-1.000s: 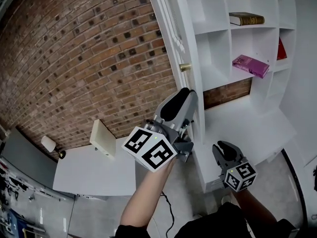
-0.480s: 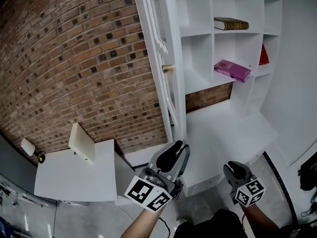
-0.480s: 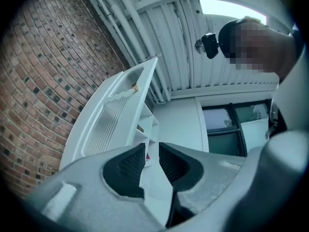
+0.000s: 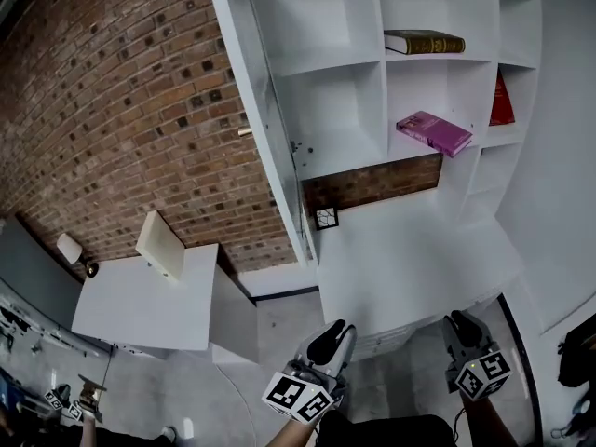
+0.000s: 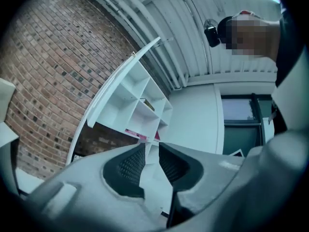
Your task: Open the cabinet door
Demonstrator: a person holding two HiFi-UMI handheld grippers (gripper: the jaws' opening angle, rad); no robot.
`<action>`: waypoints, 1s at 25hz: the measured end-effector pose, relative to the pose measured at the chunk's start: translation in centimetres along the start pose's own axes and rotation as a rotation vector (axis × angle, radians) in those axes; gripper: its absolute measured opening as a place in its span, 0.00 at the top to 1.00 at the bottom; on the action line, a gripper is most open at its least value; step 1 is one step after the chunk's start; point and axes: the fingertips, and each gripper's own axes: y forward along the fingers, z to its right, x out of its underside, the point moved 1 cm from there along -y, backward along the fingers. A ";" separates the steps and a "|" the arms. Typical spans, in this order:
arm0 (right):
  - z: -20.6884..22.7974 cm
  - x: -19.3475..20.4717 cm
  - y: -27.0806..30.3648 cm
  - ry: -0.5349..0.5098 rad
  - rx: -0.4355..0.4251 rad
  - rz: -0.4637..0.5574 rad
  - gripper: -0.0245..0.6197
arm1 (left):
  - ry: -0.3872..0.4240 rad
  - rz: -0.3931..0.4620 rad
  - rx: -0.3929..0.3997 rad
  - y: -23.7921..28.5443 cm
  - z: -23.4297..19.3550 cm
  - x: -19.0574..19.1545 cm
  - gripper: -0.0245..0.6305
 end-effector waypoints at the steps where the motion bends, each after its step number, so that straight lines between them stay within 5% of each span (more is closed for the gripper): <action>1: 1.0 0.2 -1.2 -0.012 -0.010 -0.007 0.83 | 0.005 -0.016 -0.021 0.0 1.1 1.3 0.81; 14: 9.4 3.8 -11.9 0.013 -0.198 -0.094 0.83 | -0.013 -0.013 -0.278 -1.3 14.8 11.2 0.90; 18: 10.2 3.4 -13.4 0.024 -0.220 -0.069 0.83 | 0.013 -0.008 -0.348 -2.8 17.2 11.4 0.93; 25: 11.1 3.0 -15.5 0.049 -0.186 0.013 0.92 | 0.078 0.034 -0.341 -2.5 18.3 10.2 0.93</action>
